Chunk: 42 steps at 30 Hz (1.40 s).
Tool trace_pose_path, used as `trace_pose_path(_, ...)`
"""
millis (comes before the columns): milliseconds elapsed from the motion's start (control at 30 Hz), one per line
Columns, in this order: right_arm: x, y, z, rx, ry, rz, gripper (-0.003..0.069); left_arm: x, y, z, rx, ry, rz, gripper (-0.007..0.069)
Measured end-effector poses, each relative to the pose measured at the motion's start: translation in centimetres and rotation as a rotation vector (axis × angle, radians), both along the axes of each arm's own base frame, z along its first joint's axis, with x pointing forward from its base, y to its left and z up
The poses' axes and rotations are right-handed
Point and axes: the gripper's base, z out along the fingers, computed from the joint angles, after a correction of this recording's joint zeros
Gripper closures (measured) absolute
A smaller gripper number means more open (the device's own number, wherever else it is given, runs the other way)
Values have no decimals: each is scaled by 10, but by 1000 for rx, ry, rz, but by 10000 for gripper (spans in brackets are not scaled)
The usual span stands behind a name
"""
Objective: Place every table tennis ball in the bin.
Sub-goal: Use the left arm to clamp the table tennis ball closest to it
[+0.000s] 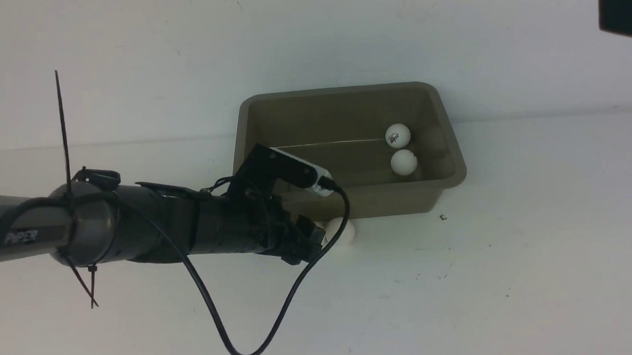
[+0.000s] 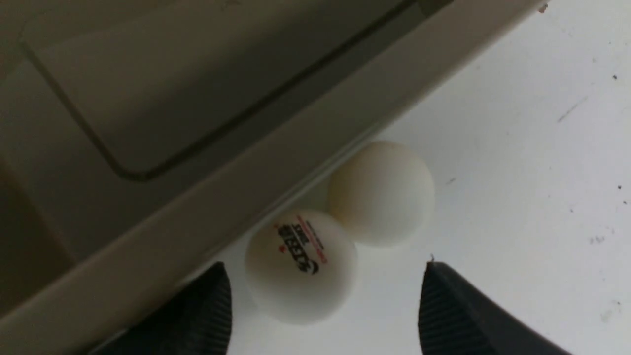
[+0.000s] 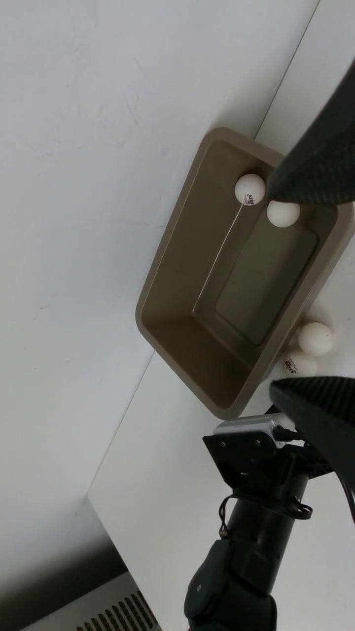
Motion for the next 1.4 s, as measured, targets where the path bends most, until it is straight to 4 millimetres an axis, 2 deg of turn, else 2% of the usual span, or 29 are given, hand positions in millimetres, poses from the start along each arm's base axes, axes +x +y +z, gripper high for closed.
trace_pose_path(267, 0, 0, 0, 1, -3, -2, 230, 10, -4, 1, -2, -20, -9, 164)
trace_pose_path(433, 1, 0, 1, 2, -9, -7, 230, 16, -10, -9, -16, -1, -29, 164)
trace_pose_path(1233, 1, -2, 0, -20, -14, -17, 230, 19, -8, -26, 8, 48, 16, 164)
trace_pose_path(1333, 1, -2, 0, -18, -17, -19, 230, 20, -8, -29, 17, 51, 24, 172)
trace_pose_path(1400, 1, -2, 0, -18, -17, -19, 230, 20, -7, -31, 22, 53, 30, 207)
